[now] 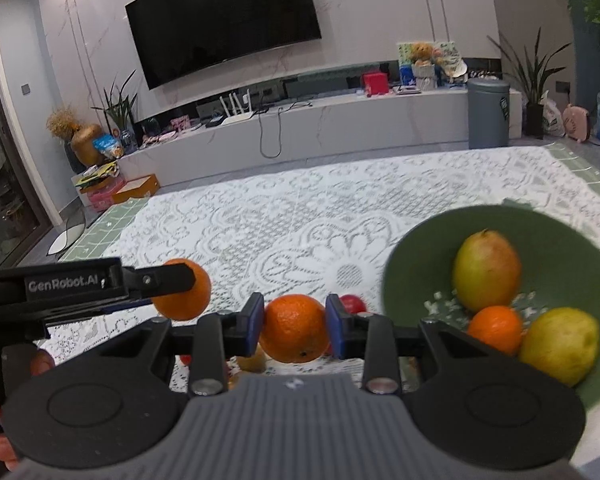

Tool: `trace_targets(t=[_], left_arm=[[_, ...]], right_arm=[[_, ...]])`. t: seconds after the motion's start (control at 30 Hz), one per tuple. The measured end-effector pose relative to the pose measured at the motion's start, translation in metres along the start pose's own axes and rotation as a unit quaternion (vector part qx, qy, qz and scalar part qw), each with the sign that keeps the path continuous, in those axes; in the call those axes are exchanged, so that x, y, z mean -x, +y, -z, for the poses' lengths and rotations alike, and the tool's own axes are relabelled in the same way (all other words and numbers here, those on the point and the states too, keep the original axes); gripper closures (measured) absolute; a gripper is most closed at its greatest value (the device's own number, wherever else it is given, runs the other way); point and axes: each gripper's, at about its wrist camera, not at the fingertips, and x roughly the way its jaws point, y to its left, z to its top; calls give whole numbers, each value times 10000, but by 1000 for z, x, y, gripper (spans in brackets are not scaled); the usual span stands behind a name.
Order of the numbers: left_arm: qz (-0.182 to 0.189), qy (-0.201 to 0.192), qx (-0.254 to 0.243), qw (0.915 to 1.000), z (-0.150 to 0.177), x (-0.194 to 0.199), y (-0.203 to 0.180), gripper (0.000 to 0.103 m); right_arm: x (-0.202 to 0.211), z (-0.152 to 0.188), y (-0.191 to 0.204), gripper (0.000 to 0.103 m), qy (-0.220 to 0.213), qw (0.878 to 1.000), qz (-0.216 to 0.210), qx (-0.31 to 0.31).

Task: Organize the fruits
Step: 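Carry the orange in the left tool to the colander while the right tool carries its orange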

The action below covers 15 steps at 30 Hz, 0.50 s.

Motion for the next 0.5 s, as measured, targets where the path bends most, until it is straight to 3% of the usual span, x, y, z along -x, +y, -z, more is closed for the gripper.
trace_targets(t=[0.2, 0.5], left_arm=[[161, 48, -158, 9997, 3, 4, -26, 53], [492, 323, -687, 9959, 7, -11, -69, 53]], right_arm=[[24, -10, -16, 72, -94, 9995, 304, -60], [52, -22, -60, 73, 100, 9964, 776, -337]])
